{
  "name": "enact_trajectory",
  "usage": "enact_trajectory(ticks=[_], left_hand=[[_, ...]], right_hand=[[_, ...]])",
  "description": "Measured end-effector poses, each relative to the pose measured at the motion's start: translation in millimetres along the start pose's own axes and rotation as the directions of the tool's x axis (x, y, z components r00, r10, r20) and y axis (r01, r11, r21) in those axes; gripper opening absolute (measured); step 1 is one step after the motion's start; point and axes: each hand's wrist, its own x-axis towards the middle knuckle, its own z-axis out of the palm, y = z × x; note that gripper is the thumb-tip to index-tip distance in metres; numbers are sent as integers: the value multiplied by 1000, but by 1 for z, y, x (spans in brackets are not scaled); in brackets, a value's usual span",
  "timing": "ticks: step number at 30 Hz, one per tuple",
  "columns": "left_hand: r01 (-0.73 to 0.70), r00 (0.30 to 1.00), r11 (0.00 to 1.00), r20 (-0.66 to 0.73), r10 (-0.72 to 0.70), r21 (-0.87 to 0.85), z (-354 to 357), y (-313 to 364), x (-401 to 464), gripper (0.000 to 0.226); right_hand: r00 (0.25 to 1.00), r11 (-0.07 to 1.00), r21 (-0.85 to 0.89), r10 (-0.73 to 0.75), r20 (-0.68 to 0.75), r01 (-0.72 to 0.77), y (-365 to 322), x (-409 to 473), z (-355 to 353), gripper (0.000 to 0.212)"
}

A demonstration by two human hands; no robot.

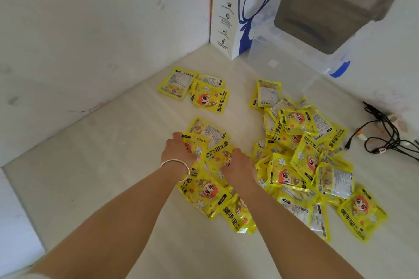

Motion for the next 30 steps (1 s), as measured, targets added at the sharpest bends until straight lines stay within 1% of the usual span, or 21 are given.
enact_trajectory(ticks=[2,4,6,7,10,11,14,15,17,19,22,24,26,28,29,30], left_hand=[[51,998,998,28,-50,-37,-2,4,9,75],[40,998,999,45,-41,11,-5,6,16,67],[-24,999,998,37,22,64,-9,10,21,52],[-56,998,996,21,55,72,-11,13,23,48],[-177,983,971,-27,183,162,-11,18,28,53],[-223,972,958,-29,232,178,-10,20,32,55],[-348,936,932,-23,351,101,-10,26,44,53],[-393,918,913,-10,396,111,-11,30,48,55],[-500,864,839,64,499,214,-13,39,58,58],[-591,806,746,188,561,306,-13,50,66,57],[-684,729,623,369,576,379,-5,68,72,52],[-698,717,567,424,554,438,0,79,73,46],[-682,731,566,458,506,464,2,86,73,42],[-663,747,589,468,473,463,1,89,72,40],[-646,760,620,452,467,446,0,88,73,39],[-614,783,672,423,456,414,-3,86,72,42]], right_hand=[[1000,1000,0,15,16,-15,-2,6,-4,32],[1000,998,-60,-18,-11,18,-1,13,-9,36],[996,980,-185,-85,-28,78,1,19,-12,42],[994,970,-219,-107,-20,100,1,21,-13,45],[993,968,-222,-117,20,119,-1,23,-15,50],[993,969,-219,-116,28,119,-1,24,-16,51],[995,978,-186,-89,53,98,-3,27,-17,58],[995,982,-167,-81,62,90,-3,27,-17,58],[994,985,-153,-73,76,84,-4,28,-16,59],[994,979,-178,-86,67,97,-6,26,-14,56],[995,955,-279,-95,18,97,-10,25,-9,49],[996,939,-334,-83,-8,76,-11,26,-6,46],[998,946,-318,-64,0,61,-12,27,-4,44],[998,960,-272,-59,23,63,-13,28,-5,43],[998,971,-233,-52,34,59,-13,29,-6,44],[998,983,-176,-44,44,51,-13,30,-8,45]])
